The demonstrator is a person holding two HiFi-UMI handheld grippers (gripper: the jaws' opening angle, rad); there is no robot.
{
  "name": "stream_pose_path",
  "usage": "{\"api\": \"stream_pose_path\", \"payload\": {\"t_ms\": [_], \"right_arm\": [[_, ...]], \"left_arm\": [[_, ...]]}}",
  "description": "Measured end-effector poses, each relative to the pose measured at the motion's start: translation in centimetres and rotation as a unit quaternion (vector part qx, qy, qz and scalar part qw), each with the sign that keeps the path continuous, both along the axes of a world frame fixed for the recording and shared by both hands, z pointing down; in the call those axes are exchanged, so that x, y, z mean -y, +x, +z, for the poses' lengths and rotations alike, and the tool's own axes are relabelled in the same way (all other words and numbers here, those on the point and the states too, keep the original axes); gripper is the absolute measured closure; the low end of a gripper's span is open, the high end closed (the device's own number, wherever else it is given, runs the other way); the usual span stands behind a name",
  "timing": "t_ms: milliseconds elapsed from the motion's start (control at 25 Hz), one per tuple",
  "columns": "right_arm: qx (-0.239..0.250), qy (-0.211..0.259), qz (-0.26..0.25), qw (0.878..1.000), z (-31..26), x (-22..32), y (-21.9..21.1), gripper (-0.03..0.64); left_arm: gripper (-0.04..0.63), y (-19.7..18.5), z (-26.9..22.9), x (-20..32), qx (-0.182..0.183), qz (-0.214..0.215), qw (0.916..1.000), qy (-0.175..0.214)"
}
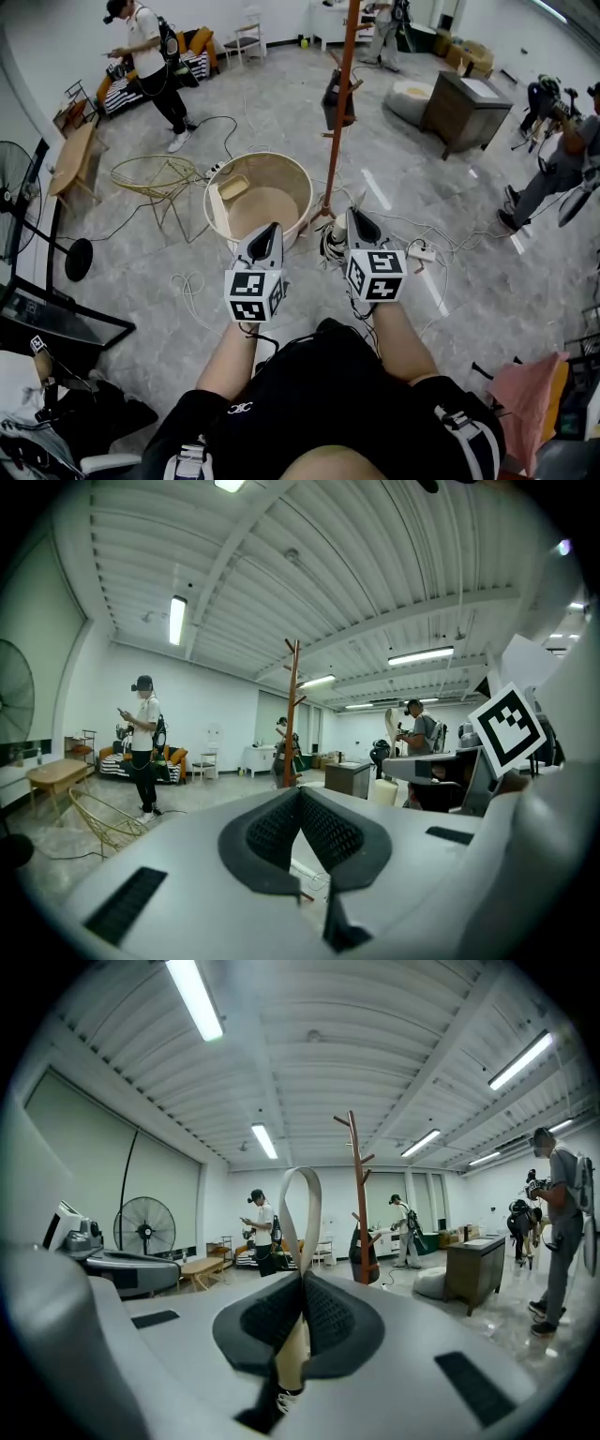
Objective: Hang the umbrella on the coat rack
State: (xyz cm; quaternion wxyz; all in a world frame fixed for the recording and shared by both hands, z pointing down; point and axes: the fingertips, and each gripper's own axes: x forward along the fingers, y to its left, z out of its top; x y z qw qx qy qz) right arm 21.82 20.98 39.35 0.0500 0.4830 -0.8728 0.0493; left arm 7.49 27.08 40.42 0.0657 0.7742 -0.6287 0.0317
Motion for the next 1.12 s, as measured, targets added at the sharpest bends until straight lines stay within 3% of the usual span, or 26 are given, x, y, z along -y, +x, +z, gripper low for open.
{"api": "stream_pose_path", "payload": {"t_ms": [360, 520, 720, 1120], "right_arm": [[-0.002, -0.012, 0.008, 1.000, 1.1, 3.2, -3.6, 0.600], [0.000, -0.021, 0.012, 1.000, 1.6, 7.3, -5.4, 0.600], [-0.020, -0.011, -0.002, 1.000, 2.2, 15.2, -8.4, 0.600], [-0.017, -0.020, -0.029, 0.999, 2.2, 34.4, -13.8, 0.600]], "left_arm": [[0.578, -4.2, 0.8, 2.5, -0.033, -0.001, 0.9994, -0.009], [0.578, -6.9, 0.4, 6.2, -0.020, -0.010, 0.9997, -0.007], [0.578, -9.3, 1.4, 14.5, -0.013, -0.009, 0.9998, -0.012], [0.578, -13.9, 0.3, 35.8, -0.014, 0.006, 0.9997, -0.020]]}}
